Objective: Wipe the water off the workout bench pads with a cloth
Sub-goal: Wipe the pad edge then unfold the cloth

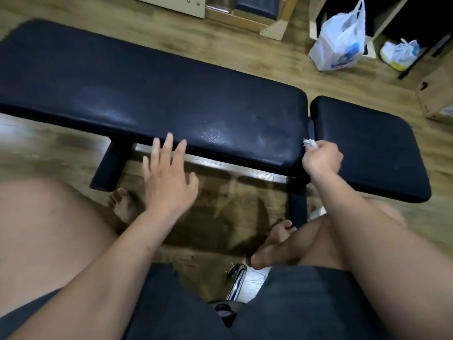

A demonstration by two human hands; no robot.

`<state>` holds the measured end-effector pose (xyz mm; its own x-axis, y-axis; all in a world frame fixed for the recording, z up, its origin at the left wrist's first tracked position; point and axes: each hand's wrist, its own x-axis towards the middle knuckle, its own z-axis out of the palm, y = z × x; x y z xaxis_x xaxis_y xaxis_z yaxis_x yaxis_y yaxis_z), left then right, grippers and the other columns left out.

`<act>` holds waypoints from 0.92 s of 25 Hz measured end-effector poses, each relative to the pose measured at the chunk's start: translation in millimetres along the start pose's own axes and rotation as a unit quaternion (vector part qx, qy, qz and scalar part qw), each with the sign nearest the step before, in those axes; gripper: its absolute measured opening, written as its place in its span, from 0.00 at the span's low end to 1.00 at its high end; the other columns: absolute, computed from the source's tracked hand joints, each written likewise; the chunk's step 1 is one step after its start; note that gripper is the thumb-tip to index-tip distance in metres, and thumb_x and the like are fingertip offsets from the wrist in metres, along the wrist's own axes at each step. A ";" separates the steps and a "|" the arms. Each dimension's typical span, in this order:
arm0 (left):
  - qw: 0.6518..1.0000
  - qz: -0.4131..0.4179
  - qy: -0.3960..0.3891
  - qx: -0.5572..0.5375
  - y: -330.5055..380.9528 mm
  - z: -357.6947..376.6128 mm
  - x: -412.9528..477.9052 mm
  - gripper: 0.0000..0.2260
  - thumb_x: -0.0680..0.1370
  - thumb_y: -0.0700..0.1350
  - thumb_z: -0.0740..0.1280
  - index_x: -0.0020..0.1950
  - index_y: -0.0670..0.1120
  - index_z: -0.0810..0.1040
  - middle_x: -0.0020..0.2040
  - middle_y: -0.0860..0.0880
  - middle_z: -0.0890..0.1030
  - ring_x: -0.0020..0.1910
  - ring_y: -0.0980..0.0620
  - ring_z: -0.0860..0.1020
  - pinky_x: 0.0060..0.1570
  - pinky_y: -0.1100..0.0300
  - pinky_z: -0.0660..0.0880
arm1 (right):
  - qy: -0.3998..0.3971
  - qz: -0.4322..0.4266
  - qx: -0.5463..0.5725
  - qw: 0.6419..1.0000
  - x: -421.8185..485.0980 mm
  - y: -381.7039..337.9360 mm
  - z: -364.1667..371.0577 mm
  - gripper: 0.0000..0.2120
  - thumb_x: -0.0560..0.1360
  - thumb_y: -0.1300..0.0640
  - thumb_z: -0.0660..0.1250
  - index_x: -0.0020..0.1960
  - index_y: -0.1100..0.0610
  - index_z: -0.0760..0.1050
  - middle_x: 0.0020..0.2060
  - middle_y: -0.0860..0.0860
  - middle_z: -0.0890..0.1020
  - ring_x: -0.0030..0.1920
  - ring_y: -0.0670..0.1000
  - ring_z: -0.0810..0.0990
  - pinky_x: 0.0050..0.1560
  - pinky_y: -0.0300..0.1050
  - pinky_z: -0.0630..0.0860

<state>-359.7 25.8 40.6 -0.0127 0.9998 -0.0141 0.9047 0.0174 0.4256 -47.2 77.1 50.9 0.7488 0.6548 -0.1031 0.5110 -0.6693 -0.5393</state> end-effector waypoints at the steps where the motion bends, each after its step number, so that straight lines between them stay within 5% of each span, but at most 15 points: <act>1: 0.997 0.038 -0.011 0.060 -2.3 0.2 10.2 0.34 0.77 0.51 0.63 0.79 0.51 0.51 0.81 0.47 0.45 0.79 0.43 0.42 0.76 0.41 0.45 | 0.003 0.010 -0.015 1.000 1.5 -1.9 0.4 0.11 0.78 0.52 0.64 0.54 0.54 0.81 0.52 0.59 0.82 0.56 0.61 0.78 0.57 0.50 0.75; 4: 0.989 0.041 -0.077 0.121 -7.3 -3.4 43.0 0.37 0.77 0.54 0.62 0.80 0.54 0.44 0.80 0.47 0.37 0.77 0.38 0.34 0.73 0.32 0.44 | 0.073 0.028 0.000 0.997 -27.1 2.2 18.3 0.13 0.78 0.54 0.62 0.57 0.57 0.80 0.56 0.59 0.79 0.57 0.63 0.76 0.57 0.48 0.72; 7: 0.988 0.037 -0.104 0.106 -9.9 -15.5 69.7 0.36 0.77 0.52 0.62 0.80 0.53 0.46 0.81 0.48 0.40 0.78 0.38 0.35 0.72 0.30 0.42 | 0.145 0.094 0.058 0.983 -81.2 -19.4 50.5 0.13 0.77 0.56 0.62 0.59 0.56 0.79 0.58 0.59 0.76 0.56 0.64 0.74 0.58 0.48 0.69; 9: 0.987 0.068 -0.108 0.098 -10.9 -21.4 72.2 0.34 0.77 0.49 0.62 0.80 0.53 0.50 0.81 0.48 0.44 0.78 0.40 0.38 0.72 0.31 0.41 | 0.132 0.043 0.043 0.989 -128.7 -48.9 76.6 0.12 0.76 0.57 0.63 0.57 0.56 0.79 0.55 0.59 0.77 0.53 0.63 0.74 0.56 0.50 0.68; 11: 0.989 0.106 -0.090 0.049 -15.5 -25.0 71.5 0.31 0.76 0.45 0.63 0.78 0.51 0.59 0.81 0.47 0.51 0.79 0.42 0.43 0.73 0.32 0.41 | 0.039 -0.070 0.069 0.994 -186.4 -82.8 104.8 0.11 0.75 0.59 0.62 0.54 0.55 0.79 0.51 0.57 0.79 0.51 0.61 0.75 0.53 0.51 0.71; 12: 0.991 0.114 -0.076 0.001 -19.8 -27.8 70.8 0.28 0.75 0.43 0.64 0.75 0.50 0.64 0.79 0.47 0.57 0.80 0.44 0.47 0.74 0.34 0.43 | -0.071 -0.094 0.086 0.989 -215.3 -95.5 118.7 0.11 0.75 0.60 0.61 0.53 0.56 0.79 0.50 0.57 0.80 0.51 0.60 0.77 0.51 0.50 0.74; 14: 0.985 0.135 -0.022 -0.101 -29.1 -39.5 78.5 0.22 0.74 0.43 0.64 0.69 0.47 0.73 0.74 0.47 0.68 0.77 0.46 0.60 0.76 0.41 0.52 | -0.296 -0.090 0.129 0.942 -257.1 -114.4 138.2 0.08 0.76 0.63 0.61 0.50 0.61 0.79 0.48 0.59 0.83 0.49 0.57 0.81 0.41 0.36 0.73; 15: 0.980 0.135 0.003 -0.145 -38.0 -43.4 82.6 0.19 0.74 0.45 0.64 0.66 0.46 0.76 0.70 0.47 0.73 0.73 0.47 0.67 0.74 0.47 0.59 | -0.327 -0.098 0.159 0.926 -265.1 -117.9 141.1 0.08 0.76 0.65 0.61 0.47 0.61 0.79 0.44 0.59 0.83 0.45 0.53 0.81 0.35 0.29 0.68; 18: 0.967 -0.015 -0.030 -0.253 -55.8 -56.9 75.6 0.16 0.76 0.51 0.67 0.60 0.46 0.78 0.55 0.50 0.80 0.58 0.50 0.78 0.57 0.63 0.68 | -0.295 -0.066 0.284 0.910 -249.4 -115.9 130.3 0.09 0.77 0.63 0.64 0.40 0.52 0.77 0.35 0.51 0.81 0.36 0.50 0.78 0.36 0.37 0.72; 20: 0.931 -0.161 -0.102 -0.310 -53.9 -59.6 58.5 0.22 0.75 0.60 0.67 0.60 0.45 0.77 0.54 0.50 0.80 0.55 0.51 0.78 0.54 0.60 0.69 | -0.302 0.044 0.414 0.858 -229.2 -108.8 107.3 0.08 0.79 0.63 0.63 0.42 0.54 0.76 0.36 0.52 0.80 0.37 0.51 0.78 0.38 0.42 0.75; 23: 0.834 -0.235 -0.246 -0.434 -38.6 -53.6 21.2 0.19 0.75 0.62 0.67 0.53 0.47 0.80 0.51 0.49 0.83 0.53 0.51 0.80 0.58 0.52 0.73 | -0.322 0.124 0.516 0.784 -209.8 -86.9 75.1 0.06 0.80 0.62 0.62 0.55 0.58 0.76 0.44 0.55 0.83 0.40 0.51 0.81 0.41 0.44 0.77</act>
<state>-417.7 46.6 72.3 0.0896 0.7605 -0.6431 0.1968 0.6194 0.7600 -280.5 24.3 56.6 0.2338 0.8132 -0.5330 -0.4794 -0.3805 -0.7908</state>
